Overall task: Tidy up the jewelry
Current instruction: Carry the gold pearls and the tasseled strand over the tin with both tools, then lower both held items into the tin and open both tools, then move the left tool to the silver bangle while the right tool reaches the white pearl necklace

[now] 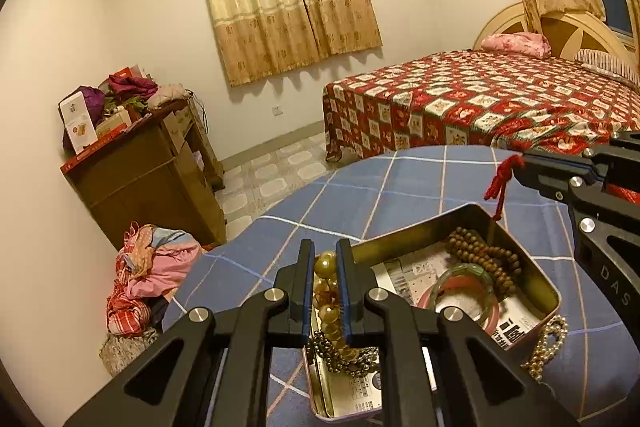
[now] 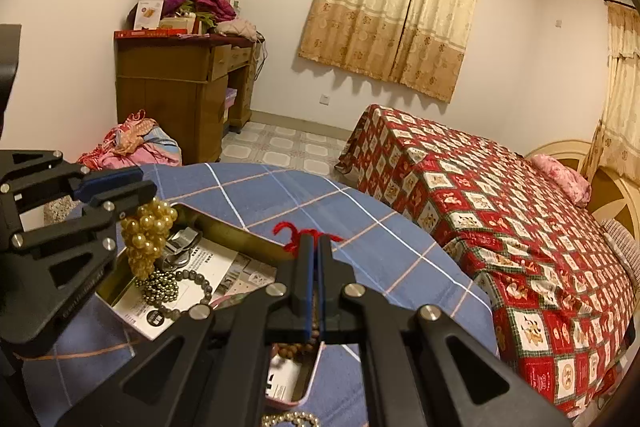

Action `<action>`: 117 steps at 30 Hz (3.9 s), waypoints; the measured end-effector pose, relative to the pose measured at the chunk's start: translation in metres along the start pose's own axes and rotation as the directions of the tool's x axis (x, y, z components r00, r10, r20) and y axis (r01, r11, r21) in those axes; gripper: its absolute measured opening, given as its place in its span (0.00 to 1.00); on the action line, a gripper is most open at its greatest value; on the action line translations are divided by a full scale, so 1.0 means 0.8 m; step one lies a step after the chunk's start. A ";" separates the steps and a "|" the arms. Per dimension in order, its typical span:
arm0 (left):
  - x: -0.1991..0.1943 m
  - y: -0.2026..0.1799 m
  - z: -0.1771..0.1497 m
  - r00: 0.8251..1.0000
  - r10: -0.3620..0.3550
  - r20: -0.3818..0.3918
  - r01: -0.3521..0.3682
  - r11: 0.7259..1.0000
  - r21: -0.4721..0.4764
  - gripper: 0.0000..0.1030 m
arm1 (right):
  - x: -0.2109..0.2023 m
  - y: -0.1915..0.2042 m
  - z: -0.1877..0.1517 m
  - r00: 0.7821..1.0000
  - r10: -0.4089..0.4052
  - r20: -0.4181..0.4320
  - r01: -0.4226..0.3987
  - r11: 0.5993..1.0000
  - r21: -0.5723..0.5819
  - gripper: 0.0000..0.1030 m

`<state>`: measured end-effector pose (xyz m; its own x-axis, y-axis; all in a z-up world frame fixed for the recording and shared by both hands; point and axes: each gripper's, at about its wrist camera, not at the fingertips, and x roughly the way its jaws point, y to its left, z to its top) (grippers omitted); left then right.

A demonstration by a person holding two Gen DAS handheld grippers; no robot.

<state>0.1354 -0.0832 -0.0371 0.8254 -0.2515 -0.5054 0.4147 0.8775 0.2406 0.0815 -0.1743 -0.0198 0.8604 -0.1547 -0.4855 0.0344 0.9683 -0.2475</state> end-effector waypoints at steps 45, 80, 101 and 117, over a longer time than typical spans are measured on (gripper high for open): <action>0.003 -0.002 -0.017 0.996 0.084 -0.009 -0.083 0.996 0.031 0.79 | 0.028 0.013 -0.047 0.990 0.028 -0.136 -0.031 0.999 -0.025 0.57; -0.039 -0.111 -0.123 0.973 -0.001 -0.232 0.043 0.983 0.177 0.79 | -0.021 -0.029 -0.142 0.979 -0.048 -0.199 0.065 0.994 0.083 0.85; -0.036 -0.031 -0.152 0.972 -0.031 -0.233 0.045 0.997 0.058 0.81 | -0.012 -0.016 -0.137 0.970 0.068 -0.233 -0.041 0.992 0.119 0.84; -0.036 -0.027 -0.153 0.974 -0.002 -0.227 0.020 0.997 0.075 0.81 | 0.029 0.018 -0.127 0.922 0.081 -0.379 -0.052 0.995 0.086 0.75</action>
<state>0.0561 -0.0451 -0.1293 0.7159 -0.1544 -0.6809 0.4589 0.8391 0.2922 0.0503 -0.1841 -0.1199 0.6031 -0.1381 -0.7856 0.0330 0.9884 -0.1484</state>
